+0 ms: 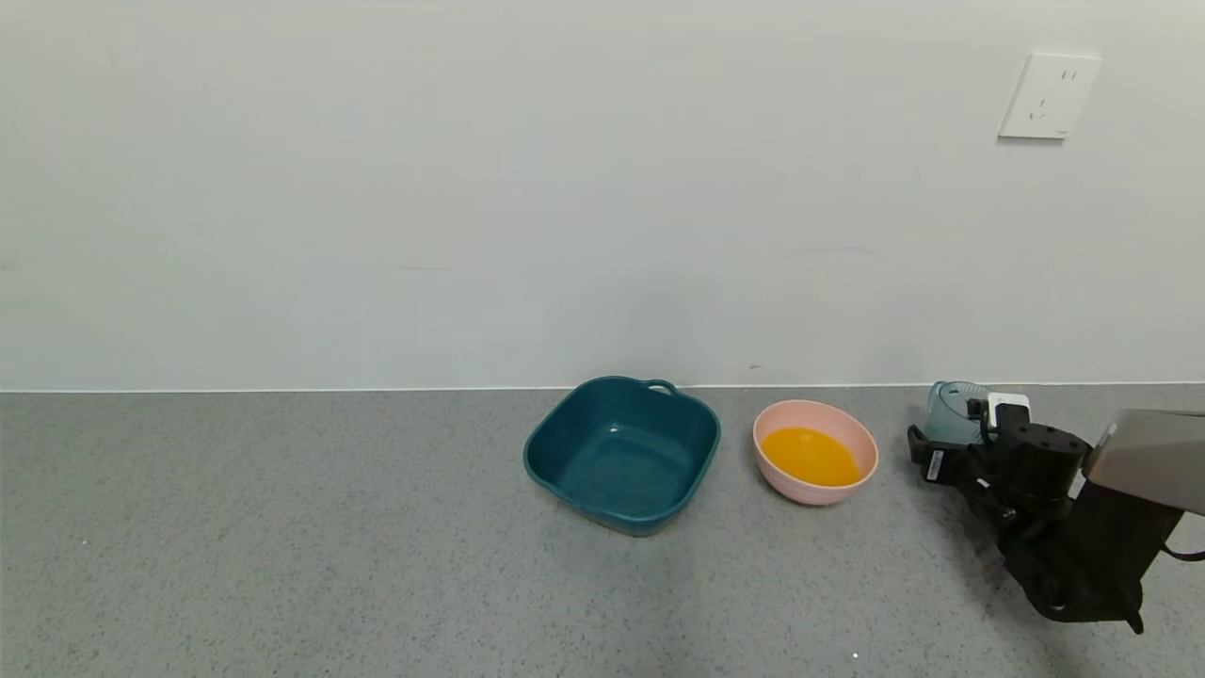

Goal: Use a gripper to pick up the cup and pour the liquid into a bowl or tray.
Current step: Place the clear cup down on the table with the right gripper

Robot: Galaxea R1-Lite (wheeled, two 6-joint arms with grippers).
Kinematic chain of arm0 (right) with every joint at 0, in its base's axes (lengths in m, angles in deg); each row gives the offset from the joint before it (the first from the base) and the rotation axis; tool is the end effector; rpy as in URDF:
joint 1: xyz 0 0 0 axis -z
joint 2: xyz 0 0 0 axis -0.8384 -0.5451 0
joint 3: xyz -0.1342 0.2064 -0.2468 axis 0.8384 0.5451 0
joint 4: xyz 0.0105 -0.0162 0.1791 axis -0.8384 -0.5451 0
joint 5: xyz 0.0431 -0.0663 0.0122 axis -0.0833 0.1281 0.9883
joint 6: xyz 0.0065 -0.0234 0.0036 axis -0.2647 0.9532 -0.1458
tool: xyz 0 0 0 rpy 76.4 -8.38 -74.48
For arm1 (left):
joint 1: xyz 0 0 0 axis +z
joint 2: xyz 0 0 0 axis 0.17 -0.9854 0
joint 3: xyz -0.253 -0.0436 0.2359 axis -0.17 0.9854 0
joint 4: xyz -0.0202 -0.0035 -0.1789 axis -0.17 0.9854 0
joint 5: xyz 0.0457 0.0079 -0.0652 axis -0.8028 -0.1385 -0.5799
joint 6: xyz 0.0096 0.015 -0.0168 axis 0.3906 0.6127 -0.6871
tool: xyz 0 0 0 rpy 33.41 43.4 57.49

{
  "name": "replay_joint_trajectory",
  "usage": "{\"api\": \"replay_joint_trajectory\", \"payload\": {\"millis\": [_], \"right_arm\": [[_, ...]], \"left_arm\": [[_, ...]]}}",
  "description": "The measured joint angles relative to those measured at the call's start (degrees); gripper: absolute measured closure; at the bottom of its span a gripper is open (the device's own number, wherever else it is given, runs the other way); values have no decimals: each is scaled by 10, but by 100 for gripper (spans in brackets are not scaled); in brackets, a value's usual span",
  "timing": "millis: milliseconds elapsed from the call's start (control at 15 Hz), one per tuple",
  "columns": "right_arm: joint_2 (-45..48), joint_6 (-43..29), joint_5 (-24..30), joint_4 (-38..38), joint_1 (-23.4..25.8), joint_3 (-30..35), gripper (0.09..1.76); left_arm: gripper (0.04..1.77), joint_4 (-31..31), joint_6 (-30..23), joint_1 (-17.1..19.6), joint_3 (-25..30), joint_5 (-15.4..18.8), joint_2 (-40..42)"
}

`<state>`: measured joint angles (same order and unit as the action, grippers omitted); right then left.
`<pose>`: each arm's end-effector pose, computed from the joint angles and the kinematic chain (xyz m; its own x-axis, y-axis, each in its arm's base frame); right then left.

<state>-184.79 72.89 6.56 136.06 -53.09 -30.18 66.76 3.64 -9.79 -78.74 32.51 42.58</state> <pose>0.4266 -0.0336 0.0376 0.9533 -0.2518 -0.1666 0.2526 0.9674 -0.0166 -0.0807 0.0000 0.0755 1.0000 -0.0001 0.0000 0.0001 1.0000 -0.0001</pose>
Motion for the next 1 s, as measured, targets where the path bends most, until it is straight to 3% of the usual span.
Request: {"api": "replay_joint_trajectory", "payload": {"millis": [400, 1000], "right_arm": [[34, -10, 23, -16, 1, 40, 18], [126, -27, 61, -158, 11, 73, 15]], "left_arm": [[9, 0, 0, 0, 0, 0, 0], [9, 0, 0, 0, 0, 0, 0]]}}
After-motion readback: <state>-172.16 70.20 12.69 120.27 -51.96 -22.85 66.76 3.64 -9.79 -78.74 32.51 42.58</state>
